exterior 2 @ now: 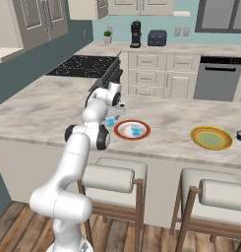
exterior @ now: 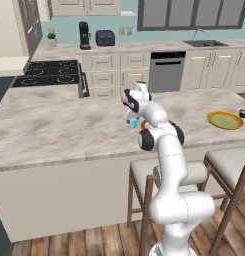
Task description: Place two yogurt containers on each plate.
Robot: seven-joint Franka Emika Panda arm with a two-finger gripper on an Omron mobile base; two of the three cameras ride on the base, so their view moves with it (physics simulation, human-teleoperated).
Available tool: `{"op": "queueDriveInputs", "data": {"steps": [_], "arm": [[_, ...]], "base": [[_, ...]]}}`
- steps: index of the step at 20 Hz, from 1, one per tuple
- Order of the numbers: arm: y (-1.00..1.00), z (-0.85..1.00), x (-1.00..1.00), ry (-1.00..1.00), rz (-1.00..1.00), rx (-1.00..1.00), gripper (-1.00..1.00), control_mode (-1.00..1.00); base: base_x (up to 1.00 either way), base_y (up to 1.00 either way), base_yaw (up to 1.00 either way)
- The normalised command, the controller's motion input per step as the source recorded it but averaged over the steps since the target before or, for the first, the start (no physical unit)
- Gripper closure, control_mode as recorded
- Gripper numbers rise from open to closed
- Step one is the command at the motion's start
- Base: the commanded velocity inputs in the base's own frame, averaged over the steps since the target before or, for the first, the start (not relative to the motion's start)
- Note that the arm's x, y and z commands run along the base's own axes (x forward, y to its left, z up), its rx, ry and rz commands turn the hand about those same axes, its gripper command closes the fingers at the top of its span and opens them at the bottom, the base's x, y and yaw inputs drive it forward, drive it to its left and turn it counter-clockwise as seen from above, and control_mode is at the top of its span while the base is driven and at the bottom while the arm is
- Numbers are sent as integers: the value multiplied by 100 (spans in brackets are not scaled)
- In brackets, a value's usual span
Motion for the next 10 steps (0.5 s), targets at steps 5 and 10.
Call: {"op": "queueDriveInputs", "data": {"steps": [5,10], "arm": [[0,-11,0,0,0,0,-100,-100],[0,-1,-3,0,0,0,-100,-100]], "base": [[0,0,0],[0,0,0]]}}
